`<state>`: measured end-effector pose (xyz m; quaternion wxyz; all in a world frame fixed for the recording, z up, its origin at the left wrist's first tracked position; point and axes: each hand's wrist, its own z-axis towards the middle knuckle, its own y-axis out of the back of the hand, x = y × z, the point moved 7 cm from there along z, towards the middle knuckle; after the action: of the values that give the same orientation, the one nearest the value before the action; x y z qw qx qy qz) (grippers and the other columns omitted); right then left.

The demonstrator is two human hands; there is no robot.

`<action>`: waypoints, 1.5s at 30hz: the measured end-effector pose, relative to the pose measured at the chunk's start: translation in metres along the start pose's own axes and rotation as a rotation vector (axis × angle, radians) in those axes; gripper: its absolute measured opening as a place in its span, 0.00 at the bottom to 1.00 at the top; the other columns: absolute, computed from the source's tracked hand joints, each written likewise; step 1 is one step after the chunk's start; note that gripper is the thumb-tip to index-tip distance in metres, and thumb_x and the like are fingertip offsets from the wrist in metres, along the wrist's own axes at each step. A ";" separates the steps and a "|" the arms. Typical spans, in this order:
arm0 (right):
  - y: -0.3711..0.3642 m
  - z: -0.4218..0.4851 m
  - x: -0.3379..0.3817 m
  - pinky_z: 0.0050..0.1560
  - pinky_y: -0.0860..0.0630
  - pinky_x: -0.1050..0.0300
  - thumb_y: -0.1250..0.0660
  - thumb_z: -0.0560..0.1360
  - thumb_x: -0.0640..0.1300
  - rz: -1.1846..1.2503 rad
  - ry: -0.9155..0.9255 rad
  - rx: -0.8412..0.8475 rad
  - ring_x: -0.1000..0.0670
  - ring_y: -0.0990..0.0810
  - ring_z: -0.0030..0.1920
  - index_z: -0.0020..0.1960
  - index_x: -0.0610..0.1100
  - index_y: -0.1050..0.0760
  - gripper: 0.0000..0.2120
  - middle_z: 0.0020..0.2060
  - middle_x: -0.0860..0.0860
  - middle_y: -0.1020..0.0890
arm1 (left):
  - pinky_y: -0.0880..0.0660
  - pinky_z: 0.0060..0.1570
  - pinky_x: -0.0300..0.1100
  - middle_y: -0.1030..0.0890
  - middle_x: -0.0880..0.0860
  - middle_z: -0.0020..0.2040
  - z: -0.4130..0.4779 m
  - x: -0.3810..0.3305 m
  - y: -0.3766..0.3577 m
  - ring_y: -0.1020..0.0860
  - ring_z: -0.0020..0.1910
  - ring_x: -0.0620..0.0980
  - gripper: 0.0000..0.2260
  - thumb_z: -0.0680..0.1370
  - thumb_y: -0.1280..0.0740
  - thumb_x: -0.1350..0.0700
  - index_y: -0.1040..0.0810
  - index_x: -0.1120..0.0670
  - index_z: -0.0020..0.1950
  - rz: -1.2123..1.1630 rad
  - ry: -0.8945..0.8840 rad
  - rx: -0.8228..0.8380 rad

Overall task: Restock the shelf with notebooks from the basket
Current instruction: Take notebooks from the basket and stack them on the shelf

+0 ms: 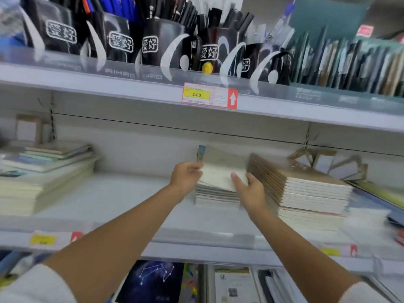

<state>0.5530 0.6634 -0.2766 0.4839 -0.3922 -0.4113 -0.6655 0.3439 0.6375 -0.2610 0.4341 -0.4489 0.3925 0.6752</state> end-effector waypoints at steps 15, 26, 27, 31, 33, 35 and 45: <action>-0.001 0.058 -0.005 0.46 0.27 0.54 0.34 0.76 0.57 -0.118 0.186 -0.132 0.44 0.20 0.45 0.50 0.37 0.22 0.21 0.43 0.43 0.17 | 0.31 0.64 0.38 0.22 0.53 0.65 0.034 0.009 -0.009 0.25 0.64 0.49 0.24 0.70 0.24 0.49 0.22 0.54 0.64 0.143 -0.144 -0.012; -0.008 0.073 -0.012 0.36 0.34 0.55 0.36 0.77 0.58 -0.165 0.183 -0.227 0.35 0.21 0.38 0.43 0.29 0.21 0.29 0.36 0.35 0.18 | 0.23 0.55 0.35 0.24 0.51 0.66 0.050 0.032 -0.012 0.26 0.64 0.44 0.24 0.74 0.27 0.55 0.26 0.57 0.68 -0.125 -0.076 0.001; -0.009 0.074 -0.013 0.37 0.33 0.54 0.36 0.78 0.57 -0.172 0.195 -0.225 0.35 0.21 0.41 0.43 0.29 0.21 0.29 0.38 0.34 0.18 | 0.23 0.56 0.37 0.22 0.52 0.64 0.052 0.031 -0.009 0.23 0.61 0.44 0.23 0.72 0.26 0.55 0.24 0.58 0.66 -0.127 -0.075 -0.032; -0.010 0.076 -0.008 0.46 0.24 0.47 0.38 0.78 0.58 -0.271 0.235 -0.184 0.35 0.19 0.43 0.42 0.30 0.21 0.29 0.38 0.34 0.18 | 0.24 0.60 0.42 0.16 0.50 0.53 0.052 0.036 -0.003 0.18 0.52 0.44 0.18 0.67 0.21 0.53 0.17 0.54 0.56 -0.131 -0.032 -0.126; -0.014 0.073 -0.003 0.47 0.25 0.48 0.44 0.80 0.61 -0.382 0.254 -0.129 0.36 0.19 0.46 0.41 0.33 0.21 0.31 0.40 0.36 0.17 | 0.23 0.55 0.41 0.15 0.49 0.48 0.044 0.038 -0.002 0.18 0.43 0.45 0.14 0.72 0.25 0.54 0.17 0.55 0.56 -0.169 -0.005 -0.094; -0.023 0.061 0.005 0.55 0.29 0.47 0.53 0.78 0.63 -0.593 0.361 -0.110 0.38 0.22 0.56 0.43 0.40 0.22 0.32 0.51 0.37 0.18 | 0.23 0.43 0.36 0.18 0.49 0.41 0.033 0.038 0.008 0.23 0.33 0.47 0.07 0.77 0.31 0.57 0.17 0.55 0.53 -0.121 -0.022 -0.093; -0.155 -0.101 0.072 0.51 0.30 0.58 0.41 0.79 0.53 -0.310 0.738 0.187 0.50 0.23 0.48 0.52 0.43 0.20 0.16 0.48 0.50 0.20 | 0.33 0.38 0.41 0.30 0.50 0.30 -0.060 0.049 0.162 0.31 0.32 0.51 0.14 0.72 0.32 0.59 0.34 0.53 0.31 0.142 0.115 -0.444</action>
<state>0.3745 0.5761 -0.2720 0.5264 -0.0149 -0.3233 -0.7862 0.1967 0.5425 -0.3021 0.2531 -0.5424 0.2889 0.7472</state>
